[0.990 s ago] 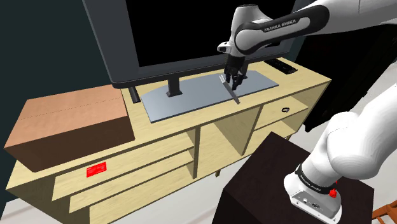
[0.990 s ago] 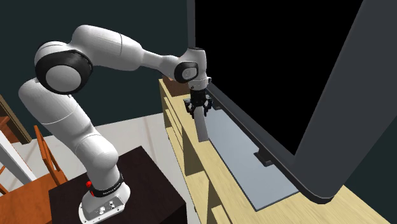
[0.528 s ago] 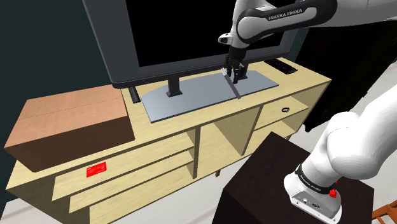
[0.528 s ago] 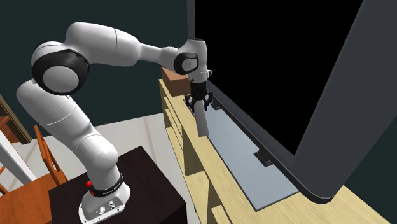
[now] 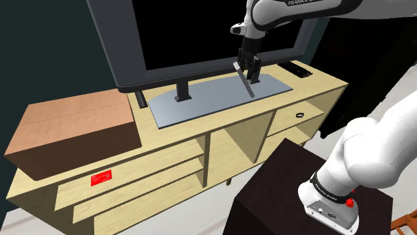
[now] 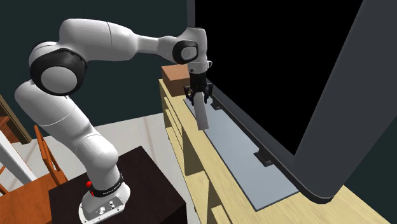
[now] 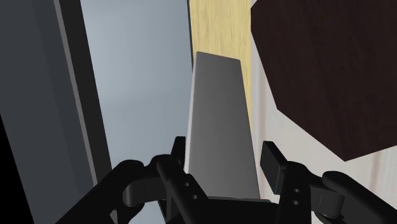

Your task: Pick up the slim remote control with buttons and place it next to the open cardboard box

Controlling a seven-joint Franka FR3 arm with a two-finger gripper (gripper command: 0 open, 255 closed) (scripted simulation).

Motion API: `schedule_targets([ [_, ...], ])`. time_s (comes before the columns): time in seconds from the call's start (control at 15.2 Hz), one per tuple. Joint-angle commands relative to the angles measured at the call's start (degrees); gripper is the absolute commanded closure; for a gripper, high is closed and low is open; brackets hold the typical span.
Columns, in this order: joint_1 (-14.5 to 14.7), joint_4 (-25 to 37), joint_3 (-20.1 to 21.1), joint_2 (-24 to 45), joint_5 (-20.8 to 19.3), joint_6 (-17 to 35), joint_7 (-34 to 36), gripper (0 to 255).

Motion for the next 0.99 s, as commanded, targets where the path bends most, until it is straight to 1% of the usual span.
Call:
schedule_targets([
  [0.0, 0.02, 1.48, 0.05, -0.1, 0.02, -1.58, -0.09, 255],
  [0.13, 0.03, 2.25, 0.08, -0.12, 0.05, -2.37, -0.12, 255],
  [0.53, 3.42, 5.62, 4.71, 3.39, 1.66, -2.8, 7.28, 255],
  [0.92, 6.74, 11.4, 8.79, 8.71, 2.94, -3.68, 14.25, 255],
])
